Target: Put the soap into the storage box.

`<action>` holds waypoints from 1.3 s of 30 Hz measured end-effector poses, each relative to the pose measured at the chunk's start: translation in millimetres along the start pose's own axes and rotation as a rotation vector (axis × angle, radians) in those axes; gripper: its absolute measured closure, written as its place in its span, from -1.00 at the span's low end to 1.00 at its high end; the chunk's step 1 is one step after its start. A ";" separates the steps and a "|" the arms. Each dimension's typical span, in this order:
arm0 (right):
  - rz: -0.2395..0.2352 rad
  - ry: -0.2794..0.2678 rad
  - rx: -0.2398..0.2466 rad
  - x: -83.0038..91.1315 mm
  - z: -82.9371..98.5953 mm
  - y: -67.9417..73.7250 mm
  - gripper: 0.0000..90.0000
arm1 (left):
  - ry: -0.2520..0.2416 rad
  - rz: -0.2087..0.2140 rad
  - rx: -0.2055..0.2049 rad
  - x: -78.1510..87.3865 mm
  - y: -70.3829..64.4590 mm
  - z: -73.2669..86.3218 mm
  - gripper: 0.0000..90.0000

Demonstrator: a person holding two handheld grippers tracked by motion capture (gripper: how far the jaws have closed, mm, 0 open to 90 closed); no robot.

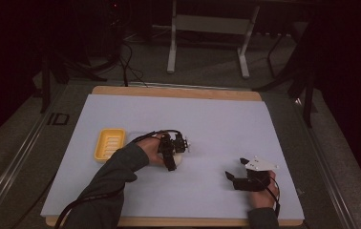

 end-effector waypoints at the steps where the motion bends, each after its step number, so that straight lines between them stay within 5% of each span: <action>1: 0.000 0.000 0.000 0.0 0.0 0.0 -0.60 | 0.002 0.002 -0.001 0.0 0.0 -0.1 -0.46; 19: 0.000 0.000 0.000 0.1 0.0 0.0 -0.60 | -0.009 0.014 -0.011 12.9 2.9 1.6 -0.45; 39: 0.001 0.000 0.000 0.1 0.0 -0.1 -0.60 | -0.011 -0.019 -0.015 29.3 6.5 5.9 -0.45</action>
Point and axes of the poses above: each handheld gripper's, and its own axes: x roughly backward along the jaws, z roughly out of its underside, y roughly to its left, the point moved 3 cm from there along -x, roughly forward along the jaws, and after that the axes turned 2 degrees about -y, right-handed, at the moved point
